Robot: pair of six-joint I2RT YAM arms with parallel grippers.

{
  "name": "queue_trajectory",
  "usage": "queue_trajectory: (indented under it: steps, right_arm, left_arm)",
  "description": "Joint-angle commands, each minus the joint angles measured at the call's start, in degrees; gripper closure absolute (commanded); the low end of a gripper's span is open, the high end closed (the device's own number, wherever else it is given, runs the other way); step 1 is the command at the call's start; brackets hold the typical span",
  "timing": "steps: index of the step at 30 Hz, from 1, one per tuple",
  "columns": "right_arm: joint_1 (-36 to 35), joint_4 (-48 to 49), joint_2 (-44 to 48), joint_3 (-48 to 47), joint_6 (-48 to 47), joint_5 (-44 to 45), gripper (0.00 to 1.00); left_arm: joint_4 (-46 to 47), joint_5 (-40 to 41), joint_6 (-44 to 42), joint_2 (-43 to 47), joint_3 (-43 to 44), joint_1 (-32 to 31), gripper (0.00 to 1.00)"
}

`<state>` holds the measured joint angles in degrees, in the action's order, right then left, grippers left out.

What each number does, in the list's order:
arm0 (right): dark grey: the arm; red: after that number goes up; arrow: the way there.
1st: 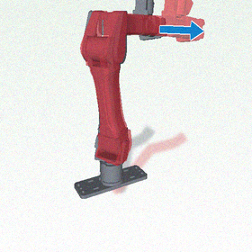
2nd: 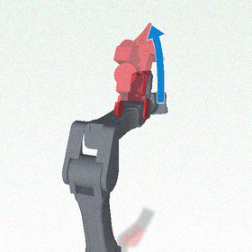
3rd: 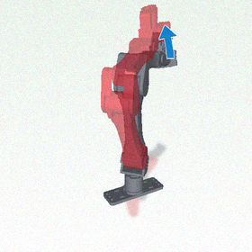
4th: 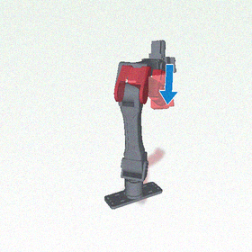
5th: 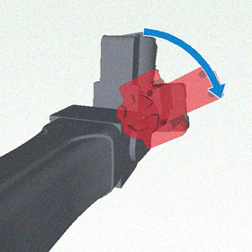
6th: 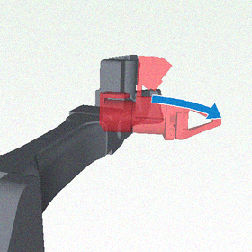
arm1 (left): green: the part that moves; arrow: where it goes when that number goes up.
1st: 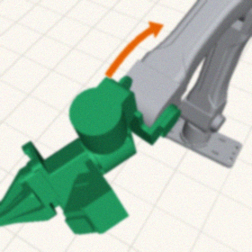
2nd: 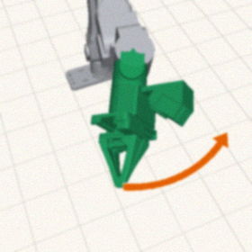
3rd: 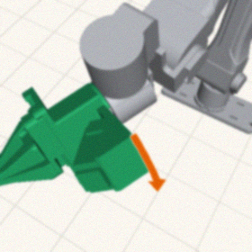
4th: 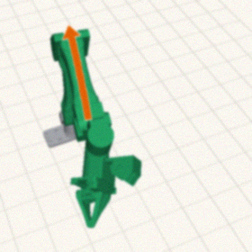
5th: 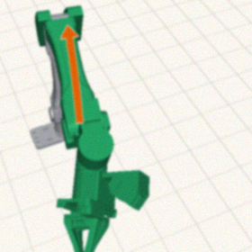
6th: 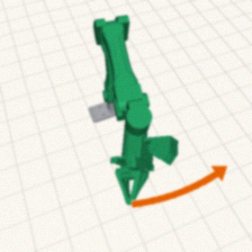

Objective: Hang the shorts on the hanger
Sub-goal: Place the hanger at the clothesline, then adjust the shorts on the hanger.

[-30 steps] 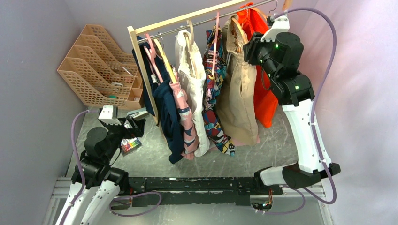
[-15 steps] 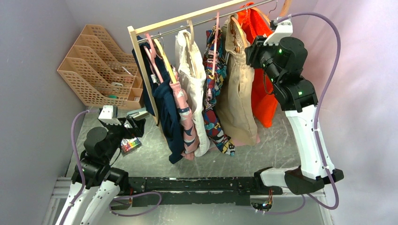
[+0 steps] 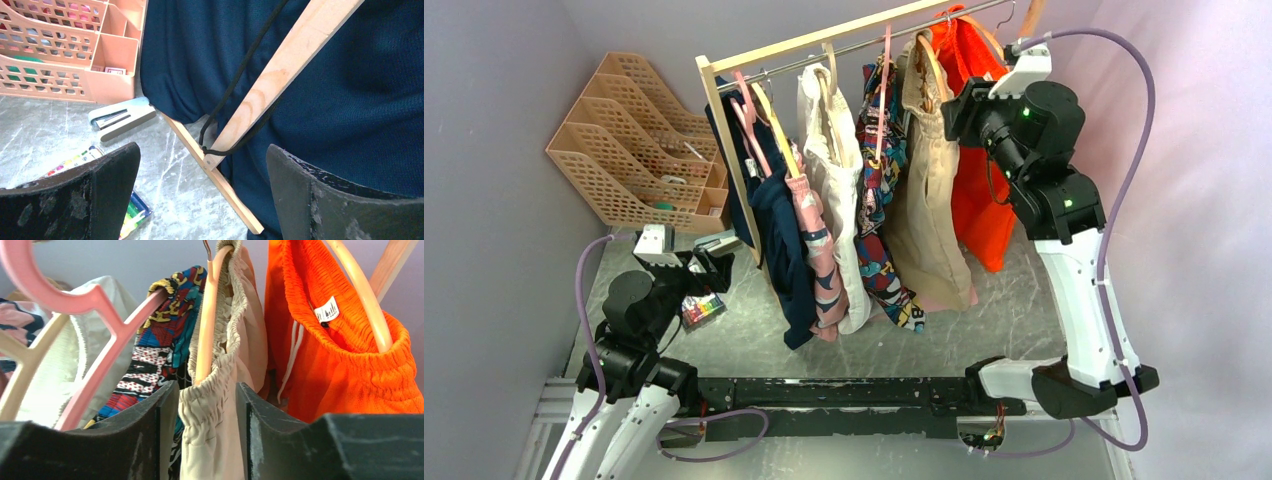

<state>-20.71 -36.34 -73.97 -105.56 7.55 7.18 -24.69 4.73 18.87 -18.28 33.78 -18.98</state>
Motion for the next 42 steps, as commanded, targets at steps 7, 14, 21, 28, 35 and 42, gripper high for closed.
queue_trajectory:
  steps: [7,14,21,28,35,42]
  right_arm:
    - [-0.39,1.00,16.84,9.46,7.73,1.36,0.33]
    - [-0.39,-4.76,29.91,22.82,10.09,3.58,0.31]
    - [-0.34,-4.65,38.04,37.92,9.26,-14.35,0.23]
    - [-0.25,-0.65,39.75,47.58,9.78,-12.30,0.21]
    - [-0.33,9.58,36.13,54.07,9.59,-9.27,0.21]
    - [-0.31,11.91,34.94,54.76,13.11,3.81,0.68]
  left_arm:
    - [0.67,2.38,0.54,1.32,0.28,-0.42,0.01]
    - [0.02,3.50,1.60,0.84,0.65,-0.39,0.01]
    - [-1.40,3.97,1.61,-1.86,1.85,-0.44,0.01]
    - [-0.83,3.97,1.61,-0.80,1.30,-0.44,0.01]
    - [-1.09,3.97,1.61,-1.48,1.60,-0.44,0.01]
    - [-1.02,3.97,1.61,-0.76,1.46,-0.44,0.01]
